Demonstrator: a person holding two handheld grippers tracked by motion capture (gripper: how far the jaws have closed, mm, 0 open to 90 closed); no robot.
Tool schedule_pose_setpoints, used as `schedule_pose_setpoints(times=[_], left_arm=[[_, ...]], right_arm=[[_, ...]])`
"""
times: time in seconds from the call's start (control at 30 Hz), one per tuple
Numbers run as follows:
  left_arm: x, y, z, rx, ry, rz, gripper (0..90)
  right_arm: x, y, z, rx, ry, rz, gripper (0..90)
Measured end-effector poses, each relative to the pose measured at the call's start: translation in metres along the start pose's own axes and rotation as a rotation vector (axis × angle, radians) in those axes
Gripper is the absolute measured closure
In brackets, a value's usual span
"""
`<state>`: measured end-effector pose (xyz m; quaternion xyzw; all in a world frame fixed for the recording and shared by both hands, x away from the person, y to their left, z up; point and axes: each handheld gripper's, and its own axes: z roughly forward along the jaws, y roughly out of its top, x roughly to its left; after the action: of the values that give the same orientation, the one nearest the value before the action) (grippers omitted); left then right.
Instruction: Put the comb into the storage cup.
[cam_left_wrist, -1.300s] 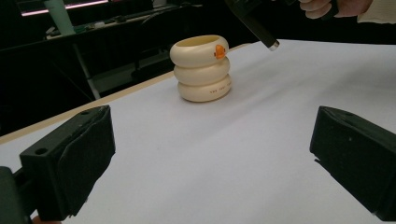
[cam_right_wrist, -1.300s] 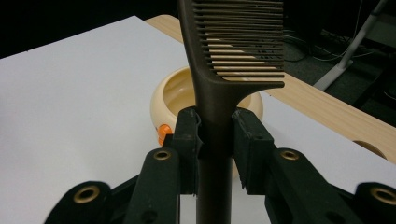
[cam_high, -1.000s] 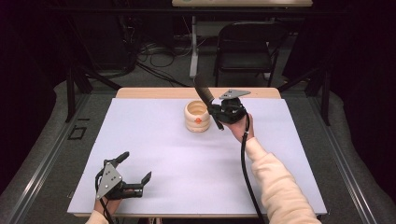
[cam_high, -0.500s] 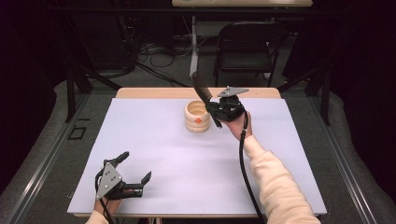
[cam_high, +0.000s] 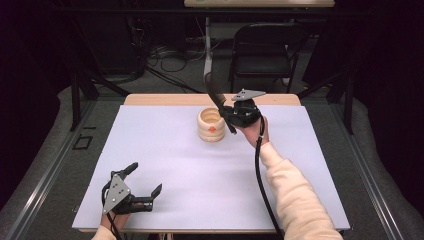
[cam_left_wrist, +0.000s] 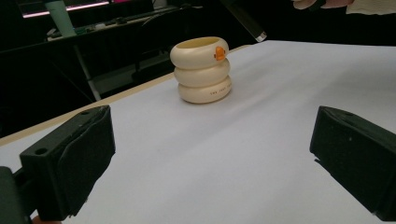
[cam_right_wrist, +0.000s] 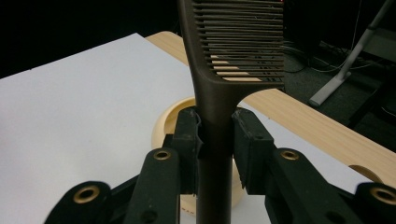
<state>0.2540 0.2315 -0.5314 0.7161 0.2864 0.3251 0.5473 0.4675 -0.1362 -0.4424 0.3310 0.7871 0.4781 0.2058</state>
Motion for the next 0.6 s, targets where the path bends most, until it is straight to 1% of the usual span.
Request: schedule_pose_setpoints(times=[0.2, 0.6], left_arm=[[0.000, 0.000, 0.000, 0.002, 0.000, 0.000, 0.1], [0.000, 0.000, 0.000, -0.001, -0.001, 0.000, 0.1]], right_arm=[[0.000, 0.003, 0.002, -0.010, 0.001, 0.007, 72.4], [0.002, 0.011, 0.005, -0.011, 0.001, 0.001, 72.3]])
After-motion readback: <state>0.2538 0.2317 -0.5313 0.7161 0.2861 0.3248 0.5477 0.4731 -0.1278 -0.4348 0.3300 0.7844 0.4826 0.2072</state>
